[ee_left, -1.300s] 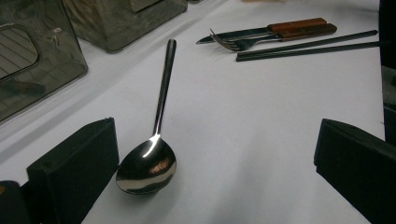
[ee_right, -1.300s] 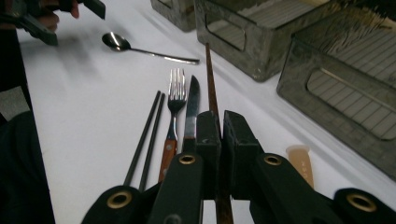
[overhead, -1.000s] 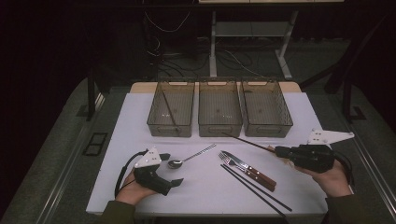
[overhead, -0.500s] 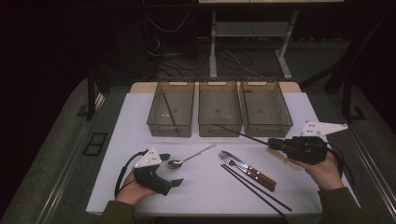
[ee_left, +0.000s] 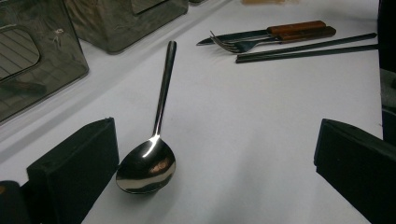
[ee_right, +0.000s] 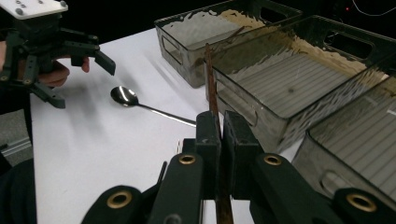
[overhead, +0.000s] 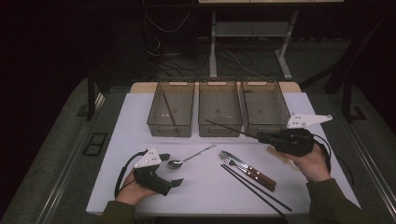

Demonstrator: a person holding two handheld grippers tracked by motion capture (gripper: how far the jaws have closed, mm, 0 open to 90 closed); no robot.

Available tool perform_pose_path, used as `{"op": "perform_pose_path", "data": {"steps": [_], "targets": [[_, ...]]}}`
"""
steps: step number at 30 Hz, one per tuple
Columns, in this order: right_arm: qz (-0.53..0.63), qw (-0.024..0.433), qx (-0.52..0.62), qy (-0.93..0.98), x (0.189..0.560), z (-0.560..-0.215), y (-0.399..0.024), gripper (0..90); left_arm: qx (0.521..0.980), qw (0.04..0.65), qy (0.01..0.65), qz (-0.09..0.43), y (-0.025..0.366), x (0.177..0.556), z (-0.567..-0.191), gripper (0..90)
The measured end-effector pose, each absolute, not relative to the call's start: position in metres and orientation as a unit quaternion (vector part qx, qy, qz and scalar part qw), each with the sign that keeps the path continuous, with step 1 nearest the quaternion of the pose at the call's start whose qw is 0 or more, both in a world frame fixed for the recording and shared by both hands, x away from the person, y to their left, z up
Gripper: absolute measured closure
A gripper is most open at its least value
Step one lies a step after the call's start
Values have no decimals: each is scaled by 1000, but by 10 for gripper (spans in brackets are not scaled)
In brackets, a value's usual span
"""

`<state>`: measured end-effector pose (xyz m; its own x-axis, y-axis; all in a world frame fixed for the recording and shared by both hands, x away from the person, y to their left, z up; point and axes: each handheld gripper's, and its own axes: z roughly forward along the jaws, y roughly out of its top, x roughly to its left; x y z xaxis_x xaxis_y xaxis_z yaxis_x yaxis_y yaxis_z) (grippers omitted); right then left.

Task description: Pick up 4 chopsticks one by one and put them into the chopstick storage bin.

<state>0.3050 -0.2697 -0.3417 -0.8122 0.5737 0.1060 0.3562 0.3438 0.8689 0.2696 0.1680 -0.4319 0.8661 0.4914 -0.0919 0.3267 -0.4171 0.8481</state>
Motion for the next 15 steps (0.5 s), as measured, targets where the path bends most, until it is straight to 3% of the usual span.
{"op": "perform_pose_path", "data": {"steps": [15], "targets": [[490, 118, 288, 814, 328, -335, -237, 853, 835, 485, 246, 85, 168, 269, -432, 0]]}}
